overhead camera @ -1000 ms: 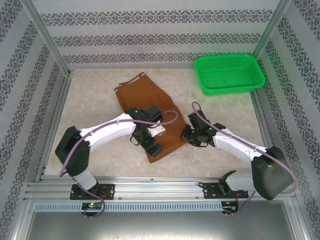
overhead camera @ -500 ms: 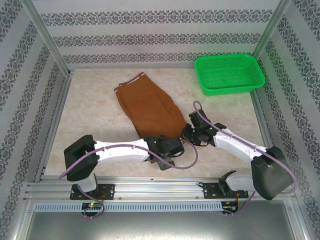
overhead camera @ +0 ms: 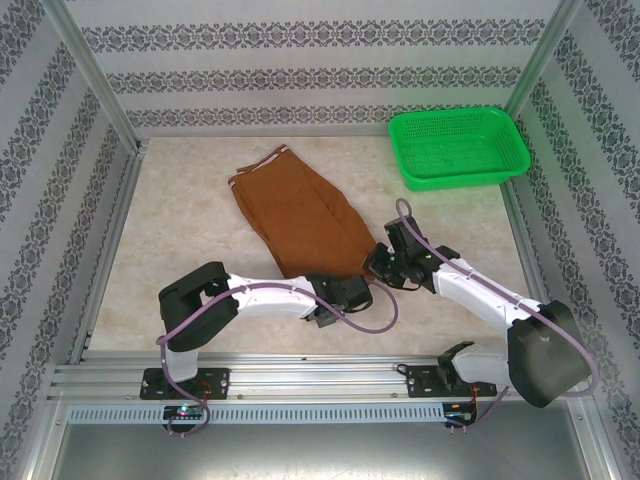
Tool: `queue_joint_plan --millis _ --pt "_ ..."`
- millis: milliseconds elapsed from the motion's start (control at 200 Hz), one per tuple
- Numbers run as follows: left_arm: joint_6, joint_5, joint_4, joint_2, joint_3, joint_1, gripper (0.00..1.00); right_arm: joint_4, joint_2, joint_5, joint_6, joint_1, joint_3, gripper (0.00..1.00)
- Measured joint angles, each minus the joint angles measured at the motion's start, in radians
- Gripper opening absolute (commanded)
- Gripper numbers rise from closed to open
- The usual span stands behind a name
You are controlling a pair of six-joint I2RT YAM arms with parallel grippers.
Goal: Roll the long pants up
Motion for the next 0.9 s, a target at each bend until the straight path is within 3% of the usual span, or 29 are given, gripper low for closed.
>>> queue_joint_plan --millis 60,175,285,370,580,784,899 --pt "0.008 0.036 -0.019 0.0 0.019 0.006 0.0 0.0 0.003 -0.013 0.0 -0.018 0.0 0.01" --pt "0.021 0.182 -0.1 0.0 0.087 0.044 0.0 -0.001 0.026 -0.048 -0.013 -0.066 0.008 0.61" --pt "0.031 0.4 -0.202 0.0 0.183 0.112 0.0 -0.009 0.064 -0.069 -0.053 -0.121 0.073 0.92" --pt "0.038 0.599 -0.249 0.0 0.24 0.187 0.0 -0.016 0.081 -0.069 -0.083 -0.151 0.15 0.98" --pt "0.083 1.028 -0.37 0.029 0.308 0.377 0.06 -0.021 0.082 -0.064 -0.13 -0.182 0.271 0.98" --pt "0.195 1.366 -0.513 0.217 0.432 0.447 0.1 -0.095 0.058 -0.05 -0.163 -0.183 0.298 0.98" --pt "0.327 1.489 -0.659 0.37 0.552 0.462 0.11 -0.126 0.004 -0.042 -0.166 -0.183 0.276 0.98"
